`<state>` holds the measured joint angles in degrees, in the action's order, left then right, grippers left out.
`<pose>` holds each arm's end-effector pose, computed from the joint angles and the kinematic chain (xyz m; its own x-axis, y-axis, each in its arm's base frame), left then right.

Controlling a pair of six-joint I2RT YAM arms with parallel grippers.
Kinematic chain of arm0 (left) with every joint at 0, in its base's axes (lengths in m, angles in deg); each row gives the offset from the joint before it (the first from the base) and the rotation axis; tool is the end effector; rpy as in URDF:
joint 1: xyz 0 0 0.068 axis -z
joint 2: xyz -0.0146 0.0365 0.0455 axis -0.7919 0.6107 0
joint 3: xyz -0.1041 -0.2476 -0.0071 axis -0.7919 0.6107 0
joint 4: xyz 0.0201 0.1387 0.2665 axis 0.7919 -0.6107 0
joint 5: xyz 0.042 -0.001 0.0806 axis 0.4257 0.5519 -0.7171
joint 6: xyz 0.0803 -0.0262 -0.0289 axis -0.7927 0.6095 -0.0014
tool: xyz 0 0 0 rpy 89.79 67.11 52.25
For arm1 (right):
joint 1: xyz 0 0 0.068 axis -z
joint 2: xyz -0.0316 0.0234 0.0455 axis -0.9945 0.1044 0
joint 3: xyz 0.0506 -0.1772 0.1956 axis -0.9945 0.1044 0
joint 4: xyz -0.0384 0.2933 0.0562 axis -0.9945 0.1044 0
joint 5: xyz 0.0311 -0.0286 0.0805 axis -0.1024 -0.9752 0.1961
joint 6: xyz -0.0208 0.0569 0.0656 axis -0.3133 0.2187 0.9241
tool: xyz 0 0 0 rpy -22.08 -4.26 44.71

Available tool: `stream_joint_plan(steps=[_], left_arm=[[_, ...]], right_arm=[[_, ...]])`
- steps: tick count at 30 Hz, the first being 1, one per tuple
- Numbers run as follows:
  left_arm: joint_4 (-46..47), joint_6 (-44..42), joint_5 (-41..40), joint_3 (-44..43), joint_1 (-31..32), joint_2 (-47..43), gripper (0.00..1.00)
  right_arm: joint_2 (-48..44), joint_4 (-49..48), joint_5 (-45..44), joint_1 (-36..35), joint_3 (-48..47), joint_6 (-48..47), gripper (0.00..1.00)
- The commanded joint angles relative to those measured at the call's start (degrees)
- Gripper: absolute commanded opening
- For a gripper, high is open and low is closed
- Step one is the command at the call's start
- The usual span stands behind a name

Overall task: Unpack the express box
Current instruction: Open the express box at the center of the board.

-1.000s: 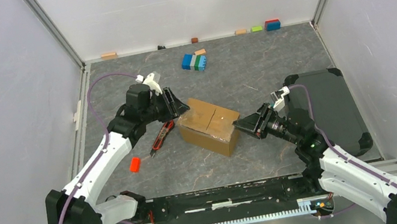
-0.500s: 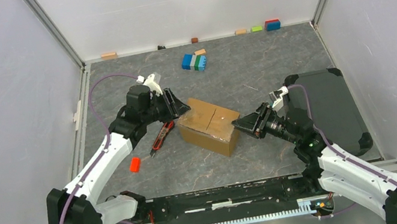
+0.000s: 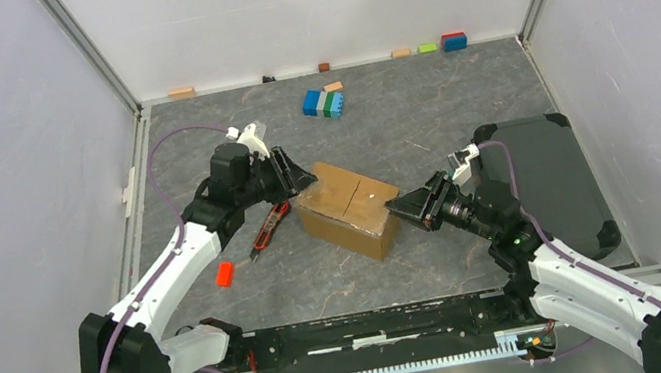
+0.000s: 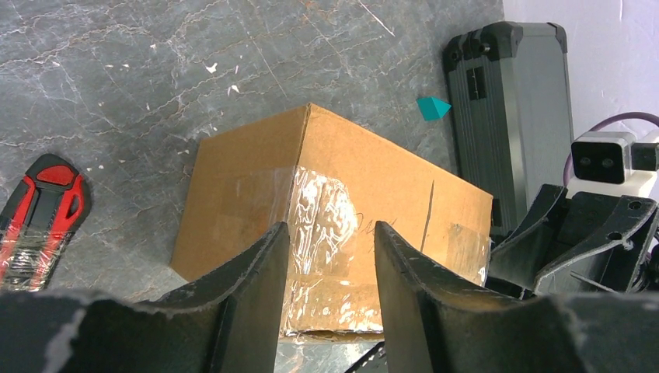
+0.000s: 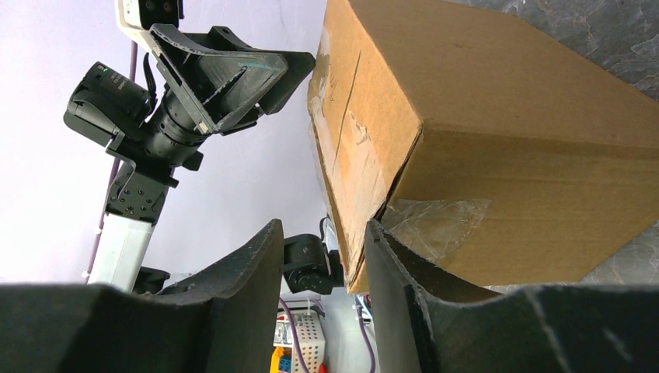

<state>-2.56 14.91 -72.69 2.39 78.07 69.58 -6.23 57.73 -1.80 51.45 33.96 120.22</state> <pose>0.2992 -0.1702 0.2450 -0.7479 -0.2663 -0.6081 0.2509 0.7347 -0.6303 0.2047 0.1594 0.1876 -0.7716 0.6133 -0.1690 -0.0606 0.1936 0.9792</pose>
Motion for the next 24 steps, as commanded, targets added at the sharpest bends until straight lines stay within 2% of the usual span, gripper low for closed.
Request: stream_joint_plan(steps=[1, 9, 14, 17, 20, 24], left_arm=[[1.5, 2.4, 3.2, 0.9, 0.2, 0.5, 0.51], [2.6, 3.5, 4.2, 1.4, 0.2, 0.3, 0.51], [4.3, 5.1, 5.4, 2.6, 0.4, 0.0, 0.5], [4.7, 5.7, 5.8, 2.9, 0.3, -0.3, 0.5], [4.7, 6.0, 6.1, 2.9, 0.4, -0.6, 0.5], [3.7, 5.4, 5.8, 2.3, 0.3, -0.9, 0.49]], right_arm=[[-0.3, 1.4, -1.3, -0.7, -0.7, -1.0, 0.48], [1.0, -1.5, -1.4, -1.4, -0.5, 0.1, 0.47], [2.0, -3.5, -1.5, -2.0, -0.4, 1.2, 0.41], [2.0, -3.6, -2.2, -2.0, -0.7, 1.4, 0.36], [2.2, -3.2, -2.3, -1.9, -1.2, 1.4, 0.24], [2.0, 3.4, -3.0, -2.0, -3.8, -0.9, 0.13]])
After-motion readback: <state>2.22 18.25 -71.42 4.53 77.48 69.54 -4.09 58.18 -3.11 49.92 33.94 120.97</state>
